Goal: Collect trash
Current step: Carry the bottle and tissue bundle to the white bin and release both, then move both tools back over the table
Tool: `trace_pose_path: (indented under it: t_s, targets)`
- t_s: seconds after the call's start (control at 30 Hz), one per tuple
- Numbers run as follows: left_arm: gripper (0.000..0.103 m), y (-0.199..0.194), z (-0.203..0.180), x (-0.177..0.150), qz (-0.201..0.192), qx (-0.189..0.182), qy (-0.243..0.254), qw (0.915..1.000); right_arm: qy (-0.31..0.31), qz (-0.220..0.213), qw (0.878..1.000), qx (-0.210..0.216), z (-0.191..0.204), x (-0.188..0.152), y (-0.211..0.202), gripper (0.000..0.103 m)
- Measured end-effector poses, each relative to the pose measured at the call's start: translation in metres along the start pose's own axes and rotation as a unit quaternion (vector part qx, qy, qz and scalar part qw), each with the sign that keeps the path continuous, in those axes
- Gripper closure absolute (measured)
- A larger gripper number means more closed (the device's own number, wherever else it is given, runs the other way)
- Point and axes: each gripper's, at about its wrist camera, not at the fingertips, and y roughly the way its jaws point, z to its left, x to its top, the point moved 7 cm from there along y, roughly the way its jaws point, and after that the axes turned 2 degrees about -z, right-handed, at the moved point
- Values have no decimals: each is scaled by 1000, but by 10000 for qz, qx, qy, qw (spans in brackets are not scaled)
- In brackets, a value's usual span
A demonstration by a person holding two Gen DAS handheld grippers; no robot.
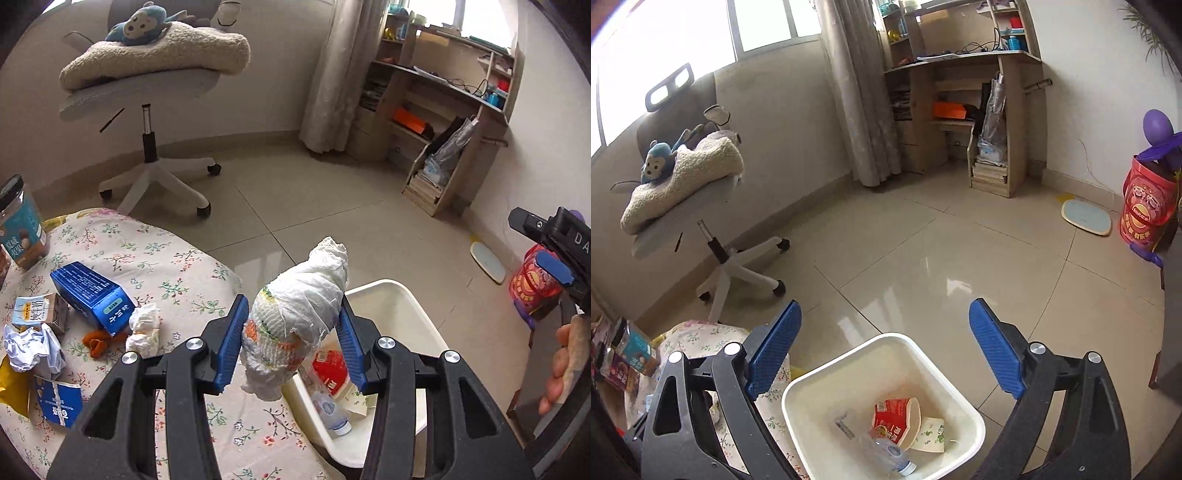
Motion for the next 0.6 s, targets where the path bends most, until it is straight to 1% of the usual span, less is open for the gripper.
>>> trace_pose_path:
  t_s: [0.2,0.3,0.37,0.43,0.5,0.57,0.6]
  targets:
    - [55,16,-45,1,163,-446,-11,9989,352,-111,9992,-147,-28,8,-5,14]
    - [53,22,-67,1,269,-682,71,9973,483,-239,9983,-212,-38,13,-11,13]
    - [35,23,-72,3,324,-750,22,9967,527,-326,9978,-250,-43,15,-14,13]
    - [30,20,-72,7,277,-776,-74,9966,519,-387,9975,-281,-44,16,-17,12]
    - [28,18,-69,11,268,-770,-108,9966,480,-432,9975,-303,-43,17,-18,11]
    - [22,13,-63,13,208,-696,-117,9973,420,-435,9977,-292,-39,16,-18,10]
    - [22,10,-59,15,153,-626,-107,9979,383,-432,9979,-278,-35,15,-18,8]
